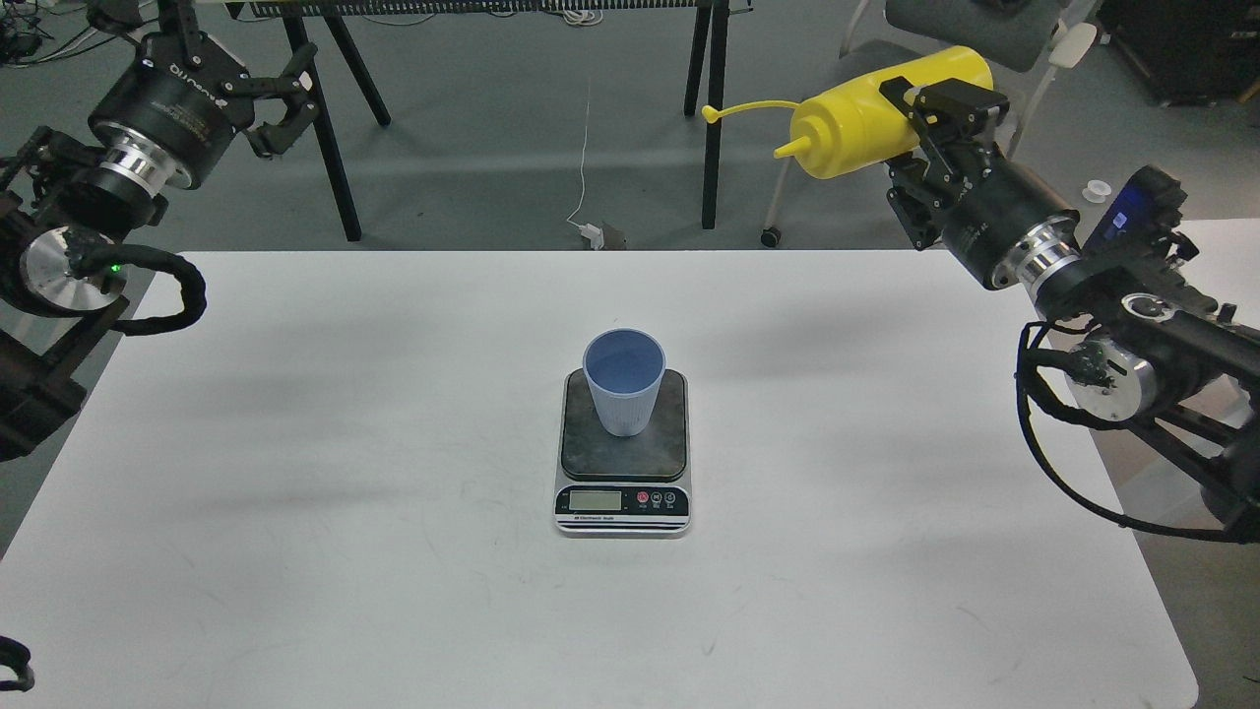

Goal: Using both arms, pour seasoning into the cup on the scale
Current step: 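Raise the bottle upright and lower it back to its spot, then open the right gripper to release the yellow bottle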

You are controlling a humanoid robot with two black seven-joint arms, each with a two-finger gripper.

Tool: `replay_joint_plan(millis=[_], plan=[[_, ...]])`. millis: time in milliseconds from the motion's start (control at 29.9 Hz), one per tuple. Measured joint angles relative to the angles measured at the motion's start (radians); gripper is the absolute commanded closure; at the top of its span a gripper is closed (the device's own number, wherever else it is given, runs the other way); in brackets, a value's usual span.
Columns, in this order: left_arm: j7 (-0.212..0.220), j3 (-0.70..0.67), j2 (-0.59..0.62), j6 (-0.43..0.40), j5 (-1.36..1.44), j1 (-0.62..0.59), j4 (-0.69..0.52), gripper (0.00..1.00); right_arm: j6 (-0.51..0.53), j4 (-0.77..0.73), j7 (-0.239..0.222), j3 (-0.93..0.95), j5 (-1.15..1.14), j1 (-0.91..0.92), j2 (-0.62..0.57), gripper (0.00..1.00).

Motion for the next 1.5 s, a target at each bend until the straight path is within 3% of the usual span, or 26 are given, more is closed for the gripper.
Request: replay_joint_plan(millis=[234,568,969,1503], plan=[[0.0,0.0,-0.003,0.0,0.0,0.0,0.0,0.01,0.142,0.0,0.004,0.118,0.237,-0.205,0.016,0.62],[0.0,0.003,-0.004,0.0,0.0,0.003,0.0,0.01,0.558,-0.015,0.022,0.222,0.476,-0.492,0.095,0.61],[0.002,0.011,-0.002,0.004,0.001,0.006,0.0,0.01,0.58,-0.226,0.023,0.227,0.537,-0.618,0.223,0.61],[0.003,0.014,-0.007,0.008,0.004,0.006,-0.002,0.01,0.582,-0.364,0.011,0.213,0.536,-0.629,0.268,0.57]])
